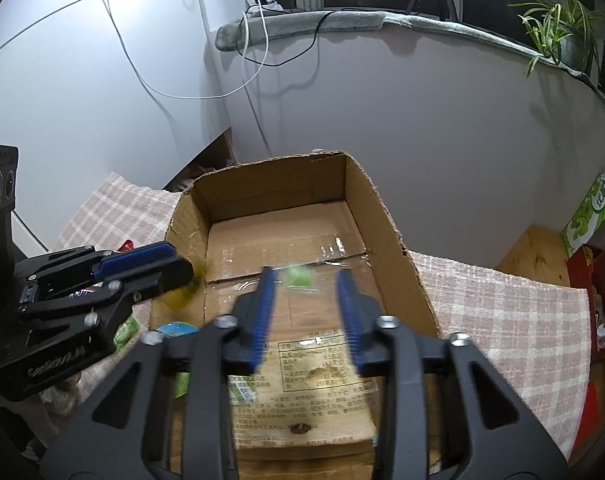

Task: Organize snacks
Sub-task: 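Drop the green bag and yellow packet into the box, opening both tools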

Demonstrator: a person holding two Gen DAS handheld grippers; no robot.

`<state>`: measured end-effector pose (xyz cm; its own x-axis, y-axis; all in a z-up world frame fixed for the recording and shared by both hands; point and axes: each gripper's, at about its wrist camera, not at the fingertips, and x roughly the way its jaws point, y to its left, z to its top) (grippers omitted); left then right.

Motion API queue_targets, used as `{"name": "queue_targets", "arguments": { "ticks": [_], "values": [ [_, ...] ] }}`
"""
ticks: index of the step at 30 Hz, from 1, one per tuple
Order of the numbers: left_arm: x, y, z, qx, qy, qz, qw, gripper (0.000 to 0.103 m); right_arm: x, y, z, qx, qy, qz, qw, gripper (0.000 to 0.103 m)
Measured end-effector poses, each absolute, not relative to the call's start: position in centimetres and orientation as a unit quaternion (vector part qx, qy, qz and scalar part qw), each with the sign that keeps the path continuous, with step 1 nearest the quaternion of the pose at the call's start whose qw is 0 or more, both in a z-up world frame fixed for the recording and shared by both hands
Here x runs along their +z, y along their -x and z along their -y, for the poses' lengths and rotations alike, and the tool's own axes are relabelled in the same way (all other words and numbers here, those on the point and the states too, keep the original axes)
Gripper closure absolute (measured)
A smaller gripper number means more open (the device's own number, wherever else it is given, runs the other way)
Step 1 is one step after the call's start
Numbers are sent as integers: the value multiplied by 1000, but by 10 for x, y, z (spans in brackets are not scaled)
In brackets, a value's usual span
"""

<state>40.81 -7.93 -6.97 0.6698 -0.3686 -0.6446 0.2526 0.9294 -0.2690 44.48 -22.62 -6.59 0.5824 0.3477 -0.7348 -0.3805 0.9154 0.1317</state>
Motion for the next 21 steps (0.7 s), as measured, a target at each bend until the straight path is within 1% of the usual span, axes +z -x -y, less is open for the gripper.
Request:
{"name": "queue_targets", "arguments": {
  "ticks": [1, 2, 4, 21],
  "values": [
    [-70, -408, 79, -169, 81, -371, 910, 83, -65, -444, 228, 201, 17, -406, 891, 40],
    [-70, -409, 79, -168, 84, -374, 908, 72, -64, -443, 229, 197, 14, -404, 893, 37],
    [-69, -409, 78, -165, 89, -374, 908, 67, -63, -443, 232, 196, 9, -404, 893, 36],
    [-53, -383, 71, -164, 94, -360, 914, 67, -38, -412, 226, 194, 10, -388, 901, 34]
  ]
}}
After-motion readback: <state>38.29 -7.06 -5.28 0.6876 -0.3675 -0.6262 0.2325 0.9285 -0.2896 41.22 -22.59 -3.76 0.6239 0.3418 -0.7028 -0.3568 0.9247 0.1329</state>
